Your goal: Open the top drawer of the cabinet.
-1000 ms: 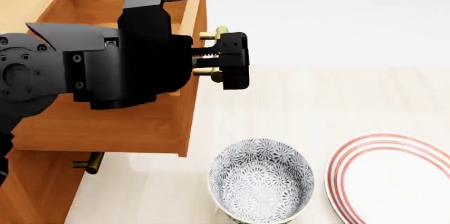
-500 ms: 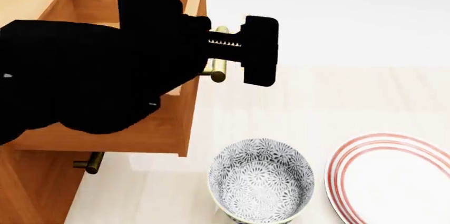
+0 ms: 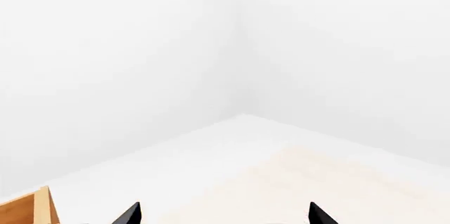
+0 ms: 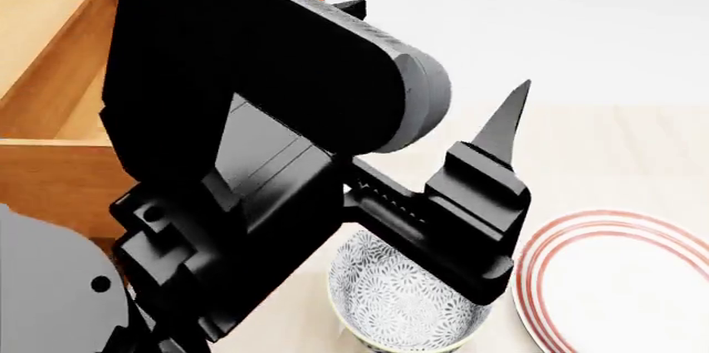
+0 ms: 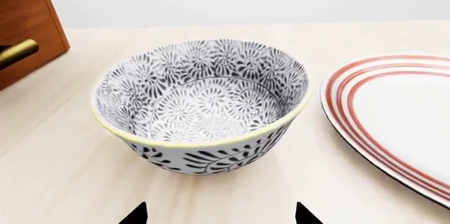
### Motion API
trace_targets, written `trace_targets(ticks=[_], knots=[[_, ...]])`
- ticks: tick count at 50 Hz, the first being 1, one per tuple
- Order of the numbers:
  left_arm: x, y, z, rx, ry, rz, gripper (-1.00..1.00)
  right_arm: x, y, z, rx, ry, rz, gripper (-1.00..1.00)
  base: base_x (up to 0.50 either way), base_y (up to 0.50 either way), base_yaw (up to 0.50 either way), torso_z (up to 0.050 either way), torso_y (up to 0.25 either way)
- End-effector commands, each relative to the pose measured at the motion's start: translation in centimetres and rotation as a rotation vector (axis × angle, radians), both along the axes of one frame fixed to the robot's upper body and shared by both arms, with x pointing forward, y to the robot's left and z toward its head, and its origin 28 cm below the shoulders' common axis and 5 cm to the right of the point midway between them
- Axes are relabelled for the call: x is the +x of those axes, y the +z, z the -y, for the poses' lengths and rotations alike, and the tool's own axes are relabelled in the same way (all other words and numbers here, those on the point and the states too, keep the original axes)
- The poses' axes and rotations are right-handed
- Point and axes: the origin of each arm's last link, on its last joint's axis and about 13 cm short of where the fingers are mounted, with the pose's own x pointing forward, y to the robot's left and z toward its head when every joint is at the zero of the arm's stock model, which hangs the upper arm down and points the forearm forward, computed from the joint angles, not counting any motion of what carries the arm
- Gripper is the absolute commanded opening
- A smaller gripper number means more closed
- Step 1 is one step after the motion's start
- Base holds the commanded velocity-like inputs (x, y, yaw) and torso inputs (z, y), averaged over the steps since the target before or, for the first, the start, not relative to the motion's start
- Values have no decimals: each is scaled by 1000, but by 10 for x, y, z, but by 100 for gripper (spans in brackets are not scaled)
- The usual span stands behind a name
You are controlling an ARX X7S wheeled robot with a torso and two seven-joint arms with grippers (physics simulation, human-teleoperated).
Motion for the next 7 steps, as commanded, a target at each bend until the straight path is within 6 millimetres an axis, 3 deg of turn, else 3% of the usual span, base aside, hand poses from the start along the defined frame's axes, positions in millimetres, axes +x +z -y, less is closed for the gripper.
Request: trace_targets(ticks=[1, 7], knots=[[-15, -31, -16, -88, 29, 174, 100, 3, 2, -2, 13, 2, 9, 100, 0, 0, 0, 0, 0], [-14, -61, -30, -58, 86, 219, 100, 5, 2, -2, 24, -9, -2, 100, 0, 0, 0, 0, 0]])
